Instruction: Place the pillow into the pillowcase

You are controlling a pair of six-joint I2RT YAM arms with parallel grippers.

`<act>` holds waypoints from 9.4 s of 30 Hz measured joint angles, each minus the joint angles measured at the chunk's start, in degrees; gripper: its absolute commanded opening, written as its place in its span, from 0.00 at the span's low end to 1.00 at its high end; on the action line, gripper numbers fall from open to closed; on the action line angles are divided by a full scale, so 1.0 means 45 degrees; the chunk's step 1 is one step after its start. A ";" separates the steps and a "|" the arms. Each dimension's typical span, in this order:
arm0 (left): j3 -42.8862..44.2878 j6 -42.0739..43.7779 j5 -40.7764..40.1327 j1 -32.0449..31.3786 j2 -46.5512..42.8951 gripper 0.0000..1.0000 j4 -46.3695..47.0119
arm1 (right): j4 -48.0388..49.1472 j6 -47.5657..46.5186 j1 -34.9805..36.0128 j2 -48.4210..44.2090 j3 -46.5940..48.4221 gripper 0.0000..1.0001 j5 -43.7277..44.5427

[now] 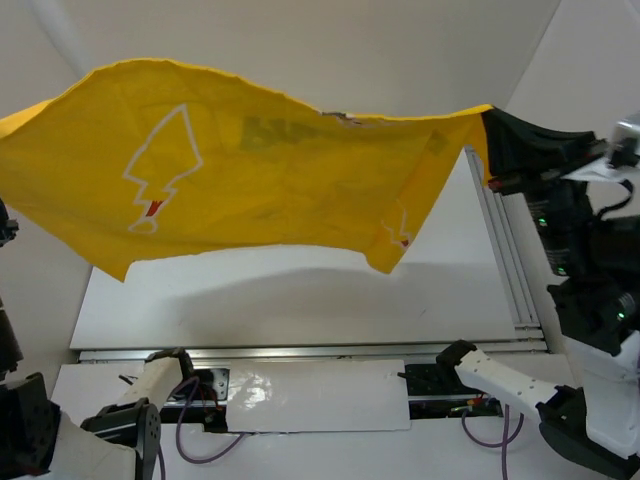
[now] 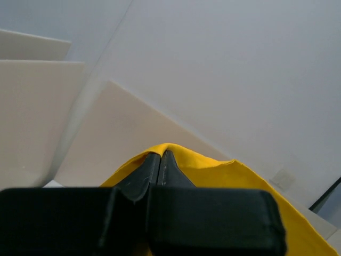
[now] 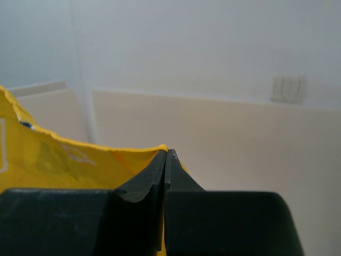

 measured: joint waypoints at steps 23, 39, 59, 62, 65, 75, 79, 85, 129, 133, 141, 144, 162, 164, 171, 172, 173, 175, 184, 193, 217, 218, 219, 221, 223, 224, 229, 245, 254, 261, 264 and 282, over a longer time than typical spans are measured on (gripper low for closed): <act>-0.7091 -0.1229 -0.6951 -0.5955 0.2283 0.00 0.0384 | 0.0457 0.1394 -0.1341 0.4095 -0.5357 0.00 -0.2302; -1.0962 -0.1860 -0.2191 0.1039 0.8519 0.56 0.0267 | 0.1141 0.2137 -0.1336 0.8480 -0.6450 0.81 -0.2798; -1.4542 -0.1953 -0.0976 -0.6703 0.5226 1.00 0.0539 | -0.1617 0.3687 0.0053 0.5372 -0.9598 1.00 -0.1622; -1.6534 -0.3016 -0.1039 -0.8442 0.5076 1.00 0.0087 | -0.1928 0.3895 0.0073 0.4993 -1.0171 1.00 -0.1418; -1.7704 -0.4095 -0.1098 -0.9772 0.5168 1.00 -0.0189 | -0.1846 0.4036 0.0073 0.4823 -1.0321 1.00 -0.1345; -1.6908 -0.6237 -0.1384 -1.0700 0.9102 0.83 -0.0510 | -0.1132 0.4410 0.0141 0.4920 -1.1021 1.00 -0.1515; -1.6922 -0.6717 -0.1302 -1.0588 0.9248 0.38 0.0005 | -0.1054 0.4415 0.0146 0.4920 -1.1094 1.00 -0.1467; -1.6665 -0.6407 -0.0826 -0.9335 0.9670 0.00 0.0330 | -0.0845 0.4415 0.0146 0.4959 -1.1137 1.00 -0.1243; -1.1885 -0.0466 -0.1224 -0.3818 0.9670 1.00 0.1525 | -0.1243 0.1200 0.0631 1.7782 0.6747 1.00 -0.0418; -1.3172 -0.0476 -0.0646 -0.3900 0.8952 1.00 0.1749 | -0.1073 0.1020 0.0981 1.9870 0.8519 1.00 -0.0850; -1.5407 -0.0209 0.0437 -0.3910 0.6844 1.00 0.2322 | -0.0180 0.1311 0.1452 2.2343 0.9651 0.14 -0.1467; -1.5936 -0.0092 0.0957 -0.4070 0.5882 1.00 0.2603 | 0.0287 0.1535 0.1409 2.2338 0.9602 0.00 -0.1331; -1.6631 -0.0044 0.1642 -0.7907 0.6921 0.88 0.4935 | -0.0126 0.1394 -0.1268 1.1468 0.0568 0.00 -0.0092; -1.6538 -0.0039 0.1569 -0.8058 0.7650 0.84 0.5027 | -0.0126 0.1462 -0.1739 0.9389 -0.0855 0.00 -0.0228; -1.5829 -0.0185 0.0573 -0.8854 0.9806 0.68 0.4551 | 0.0019 0.2259 -0.1297 0.5260 -0.4260 0.00 -0.1443; -1.5737 -0.0194 0.0471 -0.8869 0.9874 0.68 0.4464 | 0.0039 0.2399 -0.1248 0.5008 -0.4736 0.00 -0.1685; -1.5625 -0.0189 0.0413 -0.8854 0.9952 0.68 0.4430 | -0.0019 0.2492 -0.1253 0.4770 -0.5144 0.00 -0.1851; -1.5198 -0.0180 0.0355 -0.8811 1.0224 0.71 0.4362 | -0.0267 0.2608 -0.1253 0.4269 -0.6096 0.00 -0.2244; -1.1715 -0.0068 0.0233 -0.8748 1.3187 0.75 0.4070 | -0.1826 0.2725 -0.1292 0.2322 -0.8170 0.00 -0.4396; -1.0433 -0.0039 0.0272 -0.8660 1.3930 0.88 0.3740 | -0.2108 0.2161 -0.0860 0.2463 -0.9156 0.14 -0.6441; -1.7665 -0.0204 0.0121 -0.7281 0.5523 1.00 0.2846 | -0.3045 0.3220 0.5149 0.8369 -0.5819 1.00 0.0418; -1.8015 -0.0204 0.0185 -0.7504 0.5275 1.00 0.2846 | -0.3045 0.3429 0.5163 0.8752 -0.5819 1.00 0.0495; -1.8292 -0.0204 0.0248 -0.7786 0.5032 1.00 0.2875 | -0.3036 0.3672 0.5153 0.9136 -0.5819 1.00 0.0593; -1.8535 -0.0204 0.0374 -0.8286 0.4697 1.00 0.3045 | -0.2973 0.4041 0.5163 0.9719 -0.5819 1.00 0.0923; -1.8598 -0.0199 0.0379 -0.8767 0.4503 1.00 0.3288 | -0.2871 0.4328 0.5192 1.0132 -0.5819 0.92 0.1316; -1.8598 -0.0199 0.0369 -0.9005 0.4488 1.00 0.3419 | -0.2837 0.4430 0.5192 1.0248 -0.5819 0.72 0.1511; -1.8510 -0.0233 0.0068 -0.9811 0.5158 1.00 0.3725 | -0.2754 0.4940 0.5042 1.0103 -0.6008 0.00 0.2351; -1.6174 -0.0578 -0.1025 -1.0030 0.9360 0.47 0.4017 | -0.2278 0.4731 0.3968 0.6853 -0.7762 0.00 0.0510; -1.5892 -0.0690 -0.1467 -0.9792 0.9088 0.00 0.3303 | -0.2633 0.3818 0.3973 0.5605 -0.7800 0.00 -0.0520; -1.5324 -0.0738 -0.1661 -0.9690 0.7543 0.00 0.2254 | -0.3283 0.2599 0.4663 0.4439 -0.7961 0.00 -0.2263; -1.4727 -0.0719 -0.1637 -0.9602 0.7305 0.00 0.1875 | -0.3298 0.2205 0.5362 0.4294 -0.8014 0.00 -0.2895; -1.4906 -0.0831 -0.1593 -0.9534 0.5600 0.00 0.0908 | -0.3274 0.1525 0.6586 0.7592 -0.7072 0.00 -0.0903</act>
